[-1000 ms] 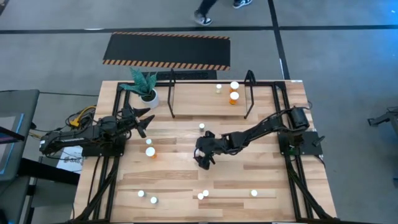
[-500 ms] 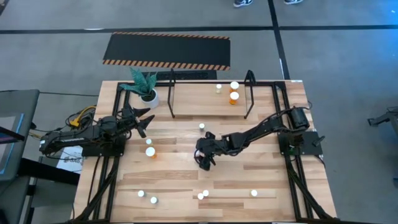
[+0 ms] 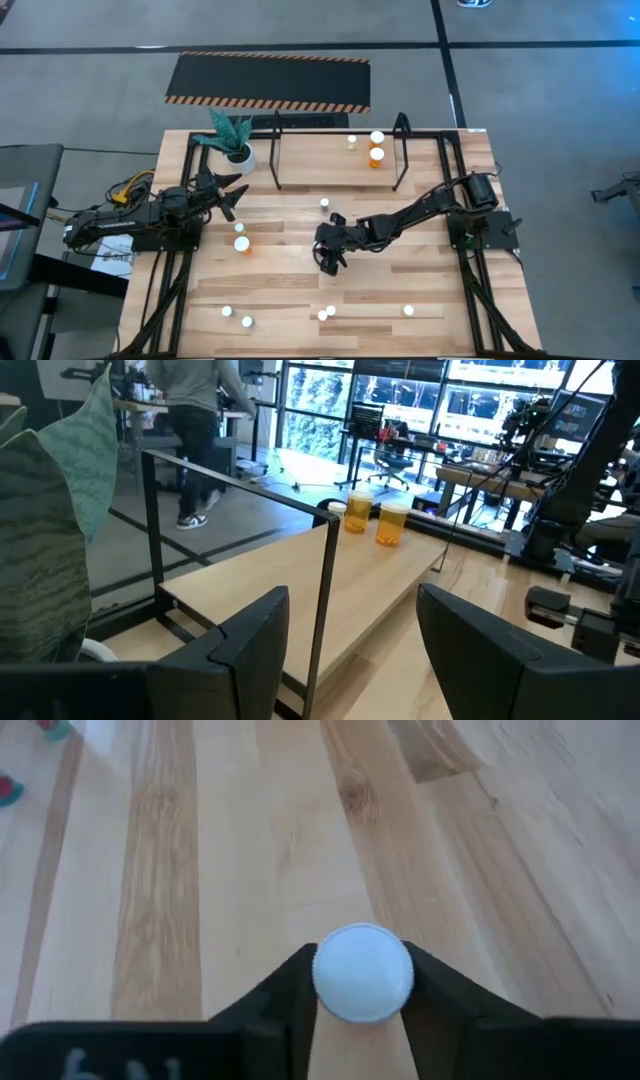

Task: Pick and place medicine bottles onto shelf by color
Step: Put the red pill bottle on the shelf

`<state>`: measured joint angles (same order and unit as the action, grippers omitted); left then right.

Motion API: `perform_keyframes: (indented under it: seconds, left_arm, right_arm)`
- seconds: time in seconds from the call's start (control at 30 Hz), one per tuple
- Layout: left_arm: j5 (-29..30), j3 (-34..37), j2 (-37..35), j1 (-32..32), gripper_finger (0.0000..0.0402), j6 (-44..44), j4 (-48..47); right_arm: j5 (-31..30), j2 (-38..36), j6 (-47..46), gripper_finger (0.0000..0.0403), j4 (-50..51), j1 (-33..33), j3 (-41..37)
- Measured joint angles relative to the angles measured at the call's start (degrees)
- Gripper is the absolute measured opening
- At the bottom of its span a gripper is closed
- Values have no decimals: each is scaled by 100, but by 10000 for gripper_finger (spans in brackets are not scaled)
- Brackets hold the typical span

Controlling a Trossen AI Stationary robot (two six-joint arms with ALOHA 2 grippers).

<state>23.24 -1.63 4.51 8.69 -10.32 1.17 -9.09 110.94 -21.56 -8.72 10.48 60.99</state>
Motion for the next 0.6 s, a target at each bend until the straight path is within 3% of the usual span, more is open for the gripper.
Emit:
perform_keyframes:
  seconds: [0.13,0.37,0.6]
  left_arm:
    - [0,0,0,0,208,1,0]
    - [0,0,0,0,208,0,-1]
    - [-4,0,2,1,208,1,-1]
  right_arm:
    - [-8,-1,-30,120,22,41,0]
    - [-36,-149,-107,133,251,41,5]
    - [-410,-722,-96,123,919,75,11]
